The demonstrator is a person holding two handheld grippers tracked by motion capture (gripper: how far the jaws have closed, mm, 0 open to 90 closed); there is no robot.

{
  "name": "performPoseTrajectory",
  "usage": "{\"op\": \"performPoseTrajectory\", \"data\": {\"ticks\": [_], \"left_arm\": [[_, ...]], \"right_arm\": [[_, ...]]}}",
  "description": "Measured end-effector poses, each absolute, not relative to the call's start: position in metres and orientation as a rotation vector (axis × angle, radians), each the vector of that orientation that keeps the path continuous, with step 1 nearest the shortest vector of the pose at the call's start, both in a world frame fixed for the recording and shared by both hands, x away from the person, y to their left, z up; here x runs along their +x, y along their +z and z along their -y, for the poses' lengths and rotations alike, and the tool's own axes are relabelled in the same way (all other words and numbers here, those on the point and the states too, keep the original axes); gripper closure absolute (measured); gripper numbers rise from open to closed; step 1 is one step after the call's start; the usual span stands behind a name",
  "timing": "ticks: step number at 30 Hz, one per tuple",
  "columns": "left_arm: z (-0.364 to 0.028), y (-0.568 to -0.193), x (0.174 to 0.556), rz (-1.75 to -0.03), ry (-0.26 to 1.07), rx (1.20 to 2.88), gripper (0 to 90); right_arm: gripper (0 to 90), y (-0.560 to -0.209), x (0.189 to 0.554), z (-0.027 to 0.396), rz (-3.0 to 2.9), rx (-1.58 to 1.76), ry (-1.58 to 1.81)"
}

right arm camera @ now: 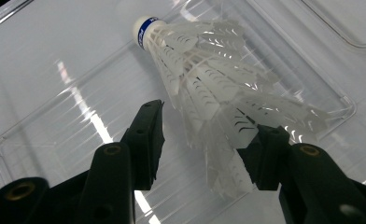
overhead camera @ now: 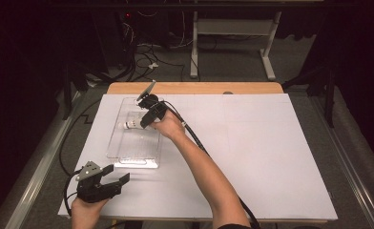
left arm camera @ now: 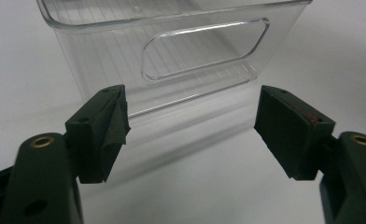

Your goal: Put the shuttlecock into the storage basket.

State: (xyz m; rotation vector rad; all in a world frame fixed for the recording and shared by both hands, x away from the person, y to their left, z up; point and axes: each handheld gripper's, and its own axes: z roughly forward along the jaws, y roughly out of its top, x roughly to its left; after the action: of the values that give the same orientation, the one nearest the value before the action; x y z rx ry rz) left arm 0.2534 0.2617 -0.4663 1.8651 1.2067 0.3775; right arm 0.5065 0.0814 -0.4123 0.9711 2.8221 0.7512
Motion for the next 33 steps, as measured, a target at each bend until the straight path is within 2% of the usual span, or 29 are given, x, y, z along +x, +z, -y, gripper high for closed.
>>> {"op": "performPoseTrajectory", "data": {"ticks": [15,23,33], "left_arm": [[-0.261,-0.466,0.254,-1.206,0.374,1.865,27.0],[-0.261,-0.467,0.254,-1.206,0.373,1.866,27.1],[-0.261,-0.467,0.254,-1.206,0.371,1.866,27.1]], "right_arm": [[54.2,-0.41,0.504,-0.068,-2.818,1.001,0.76],[59.8,-0.403,0.5,-0.062,-2.82,1.009,0.77],[61.4,-0.393,0.497,-0.052,-2.792,1.006,0.814]]}}
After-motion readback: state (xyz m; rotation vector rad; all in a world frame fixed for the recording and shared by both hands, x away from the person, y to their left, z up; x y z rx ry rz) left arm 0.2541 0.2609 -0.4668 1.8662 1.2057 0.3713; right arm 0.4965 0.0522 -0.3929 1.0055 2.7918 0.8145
